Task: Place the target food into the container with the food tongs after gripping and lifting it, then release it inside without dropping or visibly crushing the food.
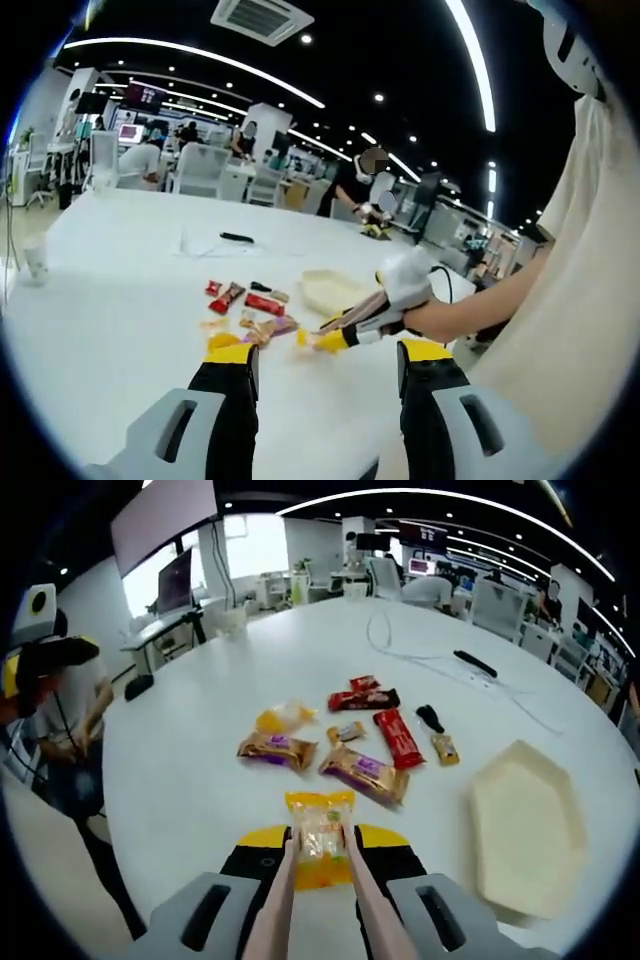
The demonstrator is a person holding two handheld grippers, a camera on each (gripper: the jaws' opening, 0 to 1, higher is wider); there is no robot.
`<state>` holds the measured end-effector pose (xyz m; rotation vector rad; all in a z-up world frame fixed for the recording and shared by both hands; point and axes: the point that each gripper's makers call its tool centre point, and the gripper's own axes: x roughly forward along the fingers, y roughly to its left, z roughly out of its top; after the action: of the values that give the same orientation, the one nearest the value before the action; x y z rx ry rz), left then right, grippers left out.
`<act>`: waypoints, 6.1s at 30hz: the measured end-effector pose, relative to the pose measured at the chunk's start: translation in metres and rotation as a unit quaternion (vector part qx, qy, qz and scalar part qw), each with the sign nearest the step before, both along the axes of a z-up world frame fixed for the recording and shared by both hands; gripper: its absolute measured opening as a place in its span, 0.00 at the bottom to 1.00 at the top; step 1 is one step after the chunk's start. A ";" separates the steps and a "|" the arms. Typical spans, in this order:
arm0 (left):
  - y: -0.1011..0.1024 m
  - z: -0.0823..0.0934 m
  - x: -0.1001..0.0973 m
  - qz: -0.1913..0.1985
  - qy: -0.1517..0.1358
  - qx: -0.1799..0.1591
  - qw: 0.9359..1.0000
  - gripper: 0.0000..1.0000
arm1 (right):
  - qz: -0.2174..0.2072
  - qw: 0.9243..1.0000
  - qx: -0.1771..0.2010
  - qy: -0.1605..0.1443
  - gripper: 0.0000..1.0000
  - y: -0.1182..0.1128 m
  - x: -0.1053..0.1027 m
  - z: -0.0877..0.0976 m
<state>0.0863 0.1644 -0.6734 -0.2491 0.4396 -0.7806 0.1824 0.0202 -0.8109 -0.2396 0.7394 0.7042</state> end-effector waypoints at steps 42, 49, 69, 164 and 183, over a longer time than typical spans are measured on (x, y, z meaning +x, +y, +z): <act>-0.042 0.004 0.008 0.004 -0.010 -0.010 1.000 0.55 | -0.010 0.997 0.047 -0.053 0.24 -0.023 0.026 0.077; -0.050 0.003 0.007 0.008 -0.008 -0.009 1.000 0.55 | -0.004 0.996 0.058 -0.065 0.24 -0.024 0.034 0.089; -0.074 0.006 0.008 0.019 -0.008 -0.008 1.000 0.55 | -0.015 0.994 0.076 -0.076 0.25 -0.065 0.051 0.105; -0.098 0.003 0.008 0.018 -0.003 -0.008 1.000 0.54 | -0.092 0.989 0.083 -0.078 0.26 -0.161 0.085 0.112; -0.087 0.002 0.001 0.038 -0.002 -0.011 0.999 0.53 | -0.029 0.994 0.078 -0.069 0.27 -0.118 0.084 0.109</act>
<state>0.0869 0.0770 -0.6716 -0.2828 0.4167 -0.7116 0.2663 -0.0978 -0.7023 -0.1226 0.5546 0.6799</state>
